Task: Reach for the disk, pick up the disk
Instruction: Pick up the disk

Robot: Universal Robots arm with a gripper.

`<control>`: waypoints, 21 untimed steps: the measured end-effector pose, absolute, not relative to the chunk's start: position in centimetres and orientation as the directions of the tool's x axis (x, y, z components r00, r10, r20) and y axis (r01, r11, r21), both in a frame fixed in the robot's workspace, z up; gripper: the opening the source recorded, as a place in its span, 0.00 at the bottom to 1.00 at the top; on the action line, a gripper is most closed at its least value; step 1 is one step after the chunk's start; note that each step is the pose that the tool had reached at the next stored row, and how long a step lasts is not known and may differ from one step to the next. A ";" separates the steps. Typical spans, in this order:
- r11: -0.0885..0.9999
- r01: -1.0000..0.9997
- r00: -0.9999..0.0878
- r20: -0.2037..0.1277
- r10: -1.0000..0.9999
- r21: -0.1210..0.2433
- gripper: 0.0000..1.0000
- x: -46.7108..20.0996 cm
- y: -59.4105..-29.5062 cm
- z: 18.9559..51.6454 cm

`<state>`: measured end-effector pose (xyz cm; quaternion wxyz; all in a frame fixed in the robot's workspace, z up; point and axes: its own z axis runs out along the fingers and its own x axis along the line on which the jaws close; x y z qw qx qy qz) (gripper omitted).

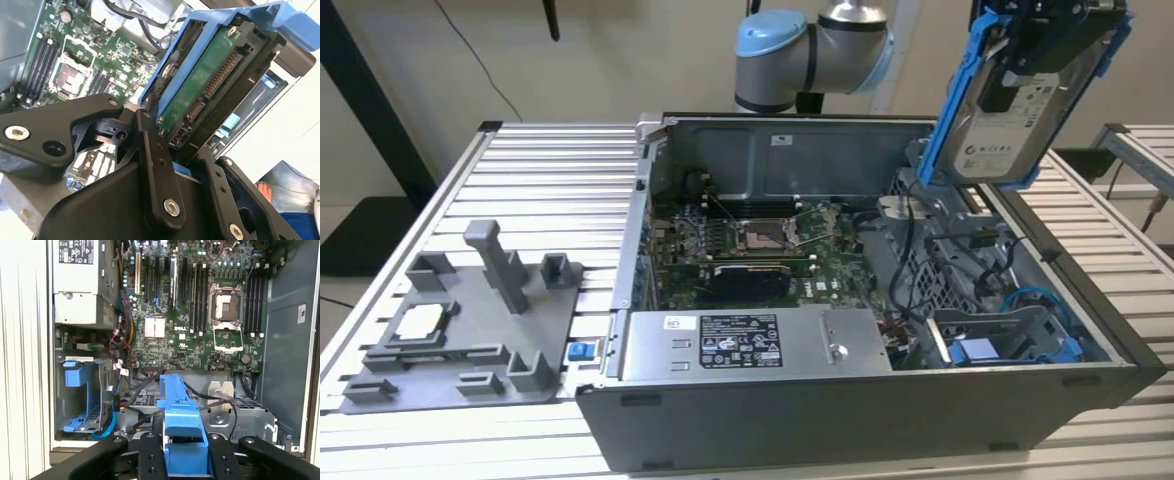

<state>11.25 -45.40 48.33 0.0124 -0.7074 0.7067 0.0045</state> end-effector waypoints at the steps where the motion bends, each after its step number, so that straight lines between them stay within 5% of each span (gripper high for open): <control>1: -0.001 -1.000 0.001 -0.024 -1.000 -0.011 0.00 11.2 -45.6 48.3; 21: -0.001 -1.000 0.001 -0.023 -1.000 -0.007 0.00 11.1 -49.6 48.4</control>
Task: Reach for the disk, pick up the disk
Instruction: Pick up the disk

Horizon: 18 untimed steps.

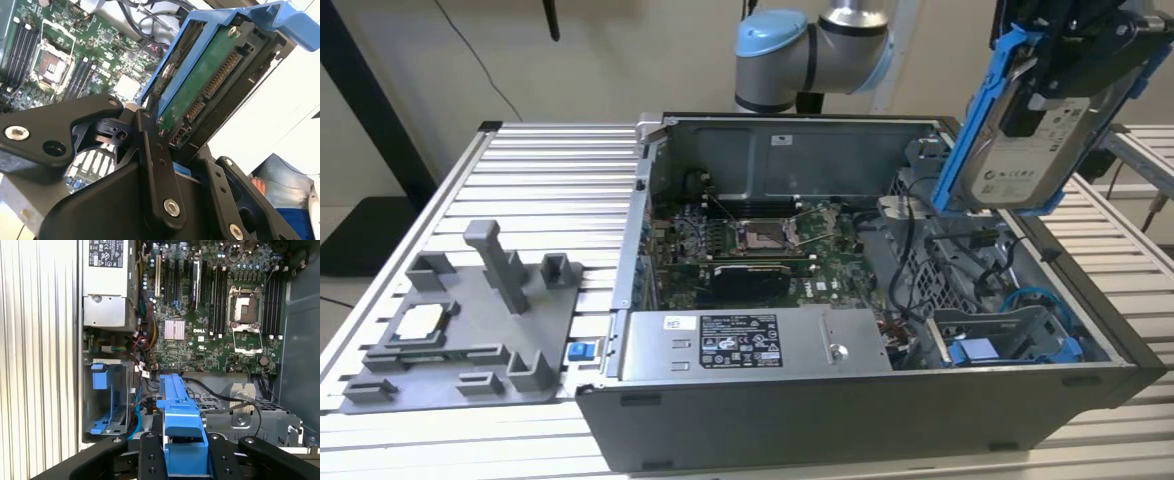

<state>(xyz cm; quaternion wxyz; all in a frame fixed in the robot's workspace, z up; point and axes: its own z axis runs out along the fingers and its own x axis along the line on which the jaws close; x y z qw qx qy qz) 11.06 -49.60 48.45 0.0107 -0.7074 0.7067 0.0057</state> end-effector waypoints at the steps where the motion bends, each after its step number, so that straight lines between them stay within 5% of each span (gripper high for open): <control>1: -0.001 -1.000 0.001 -0.023 -1.000 -0.007 0.00 11.0 -49.9 48.4; 18: -0.001 -1.000 0.001 -0.023 -1.000 -0.007 0.00 10.6 -56.2 48.3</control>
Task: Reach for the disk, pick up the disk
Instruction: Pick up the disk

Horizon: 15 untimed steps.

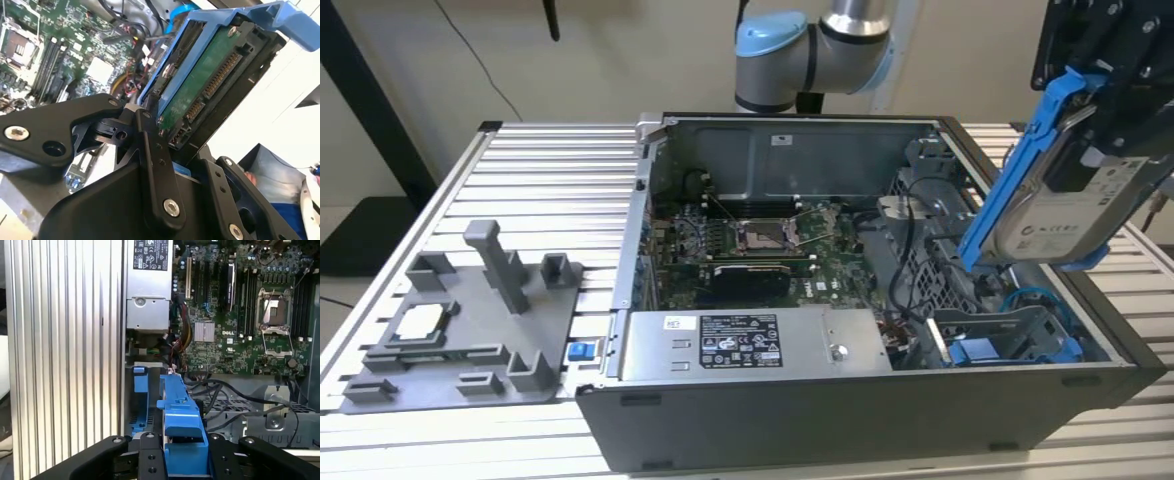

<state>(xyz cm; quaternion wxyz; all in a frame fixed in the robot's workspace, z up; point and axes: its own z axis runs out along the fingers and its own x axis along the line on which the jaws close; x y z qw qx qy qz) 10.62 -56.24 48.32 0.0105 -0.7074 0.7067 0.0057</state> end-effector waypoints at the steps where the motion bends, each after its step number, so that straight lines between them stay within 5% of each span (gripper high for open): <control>1: -0.001 -1.000 0.001 -0.023 -1.000 -0.007 0.00 10.6 -56.6 48.3; 15: -0.001 -1.000 0.001 -0.023 -1.000 -0.006 0.00 9.9 -60.3 47.7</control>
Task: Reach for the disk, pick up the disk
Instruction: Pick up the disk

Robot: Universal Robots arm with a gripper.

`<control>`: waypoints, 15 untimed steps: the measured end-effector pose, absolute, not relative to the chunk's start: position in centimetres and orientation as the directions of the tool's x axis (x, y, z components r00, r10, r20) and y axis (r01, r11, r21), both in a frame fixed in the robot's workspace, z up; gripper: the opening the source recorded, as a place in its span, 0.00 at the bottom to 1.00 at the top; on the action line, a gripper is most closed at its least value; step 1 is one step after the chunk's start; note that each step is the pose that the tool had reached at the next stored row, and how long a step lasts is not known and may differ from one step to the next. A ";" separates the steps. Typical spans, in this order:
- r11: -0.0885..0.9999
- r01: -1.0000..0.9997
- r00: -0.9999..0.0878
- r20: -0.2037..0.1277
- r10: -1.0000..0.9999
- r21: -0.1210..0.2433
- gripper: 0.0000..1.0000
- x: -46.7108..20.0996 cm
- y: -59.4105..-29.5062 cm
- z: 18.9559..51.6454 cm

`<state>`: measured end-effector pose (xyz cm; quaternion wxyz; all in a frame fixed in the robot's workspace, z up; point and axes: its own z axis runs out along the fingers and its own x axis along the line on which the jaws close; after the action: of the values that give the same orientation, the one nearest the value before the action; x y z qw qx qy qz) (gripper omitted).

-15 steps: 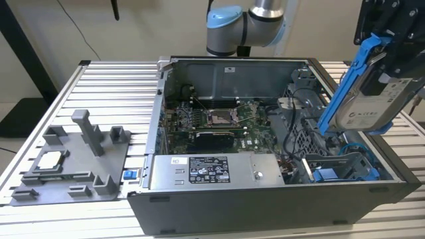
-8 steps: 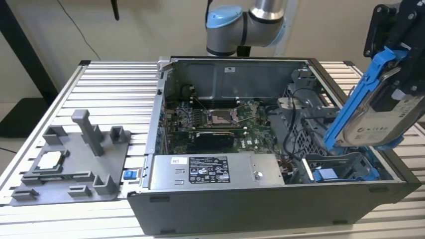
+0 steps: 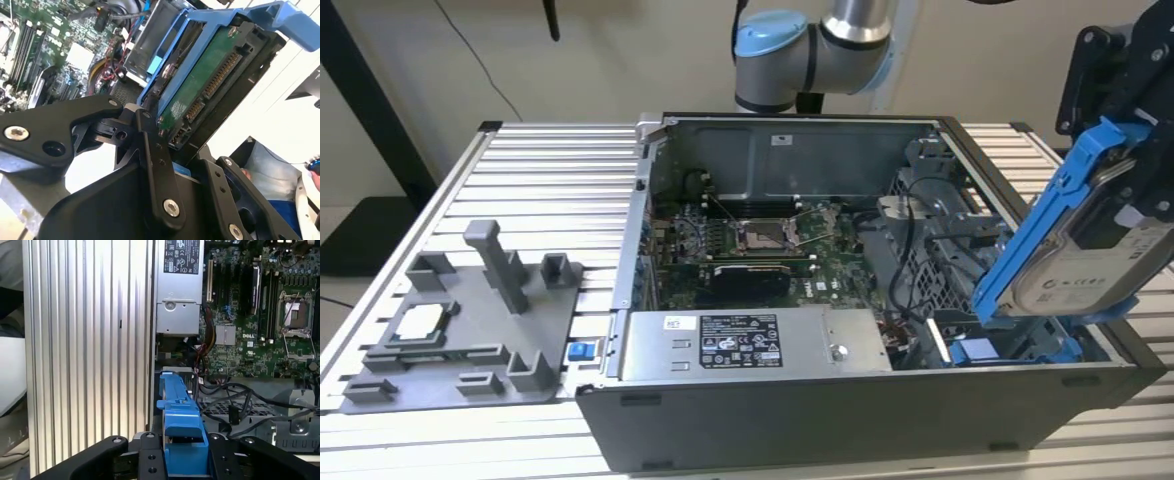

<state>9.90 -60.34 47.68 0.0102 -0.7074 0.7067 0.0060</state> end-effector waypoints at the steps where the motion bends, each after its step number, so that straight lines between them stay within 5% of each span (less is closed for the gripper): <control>1: -0.001 -1.000 0.001 -0.023 -1.000 -0.006 0.00 9.8 -60.4 47.6; 15: 0.000 -1.000 0.001 -0.022 -1.000 -0.005 0.00 9.7 -60.3 47.4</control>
<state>9.67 -60.33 47.38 0.0097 -0.7072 0.7069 0.0060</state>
